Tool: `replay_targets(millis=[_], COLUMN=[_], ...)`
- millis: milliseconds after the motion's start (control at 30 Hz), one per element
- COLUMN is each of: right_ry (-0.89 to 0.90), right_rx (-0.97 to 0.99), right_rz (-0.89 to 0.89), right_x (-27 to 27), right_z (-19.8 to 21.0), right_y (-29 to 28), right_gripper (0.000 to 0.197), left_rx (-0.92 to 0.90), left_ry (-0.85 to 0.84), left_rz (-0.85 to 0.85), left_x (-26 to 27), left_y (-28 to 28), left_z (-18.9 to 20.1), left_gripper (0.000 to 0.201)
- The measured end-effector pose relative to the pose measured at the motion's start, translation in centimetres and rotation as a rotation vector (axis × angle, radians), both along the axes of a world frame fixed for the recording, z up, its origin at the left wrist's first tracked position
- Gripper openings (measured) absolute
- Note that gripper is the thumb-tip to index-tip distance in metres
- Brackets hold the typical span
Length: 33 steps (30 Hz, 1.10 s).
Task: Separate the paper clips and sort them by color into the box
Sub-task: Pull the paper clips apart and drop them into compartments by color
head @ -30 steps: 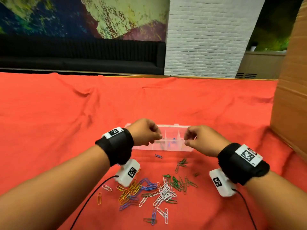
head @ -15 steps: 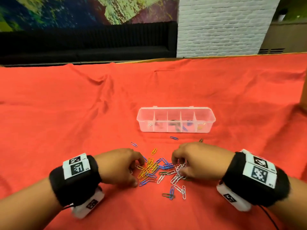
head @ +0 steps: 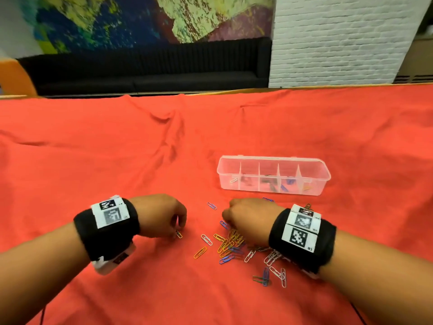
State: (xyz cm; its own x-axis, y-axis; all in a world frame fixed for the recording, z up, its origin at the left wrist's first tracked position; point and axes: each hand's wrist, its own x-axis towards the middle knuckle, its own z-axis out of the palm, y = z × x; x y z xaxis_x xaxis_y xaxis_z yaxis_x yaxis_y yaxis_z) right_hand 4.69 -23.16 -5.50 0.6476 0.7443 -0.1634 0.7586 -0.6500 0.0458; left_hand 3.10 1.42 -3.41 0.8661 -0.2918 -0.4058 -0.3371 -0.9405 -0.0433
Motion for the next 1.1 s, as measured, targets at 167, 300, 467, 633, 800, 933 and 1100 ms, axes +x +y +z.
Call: replay_targets(millis=[167,300,467,633,800,933,1100], right_ry=[0.132,0.231,0.214,0.234,0.276,0.255,0.210], right_rx=[0.023,0.077,0.099,0.130,0.181,0.124,0.031], right_rz=[-0.161,-0.230,-0.245,-0.254,-0.304,-0.273,-0.251], right_x=[1.7,2.7,3.3,3.6,3.8,3.7,3.7], right_z=[0.0,-0.3,-0.4,-0.3,-0.1,-0.1,-0.4], right_y=[-0.6,-1.4,-2.7,-3.5,-4.1,-4.7,-5.2], right_gripper=[0.026,0.027,0.030,0.024,0.022,0.024,0.009], left_rx=[-0.094,-0.105,-0.340,-0.644,-1.049,-1.290,-1.406], left_ry=[-0.005,-0.029,-0.040,0.133,0.437,0.615,0.668], left_rz=[-0.054,-0.089,0.011,0.209,0.534,0.723,0.762], left_x=[-1.0,-1.1,-0.9,-0.2,-0.5,-0.7,-0.8], left_y=[0.3,0.3,0.0,-0.3,-0.5,-0.5,-1.3], left_z=[-1.3,-1.4,-1.1,-1.3,-1.7,-1.9,-1.9], left_gripper=[0.021,0.015,0.008,0.016,0.016,0.013,0.013])
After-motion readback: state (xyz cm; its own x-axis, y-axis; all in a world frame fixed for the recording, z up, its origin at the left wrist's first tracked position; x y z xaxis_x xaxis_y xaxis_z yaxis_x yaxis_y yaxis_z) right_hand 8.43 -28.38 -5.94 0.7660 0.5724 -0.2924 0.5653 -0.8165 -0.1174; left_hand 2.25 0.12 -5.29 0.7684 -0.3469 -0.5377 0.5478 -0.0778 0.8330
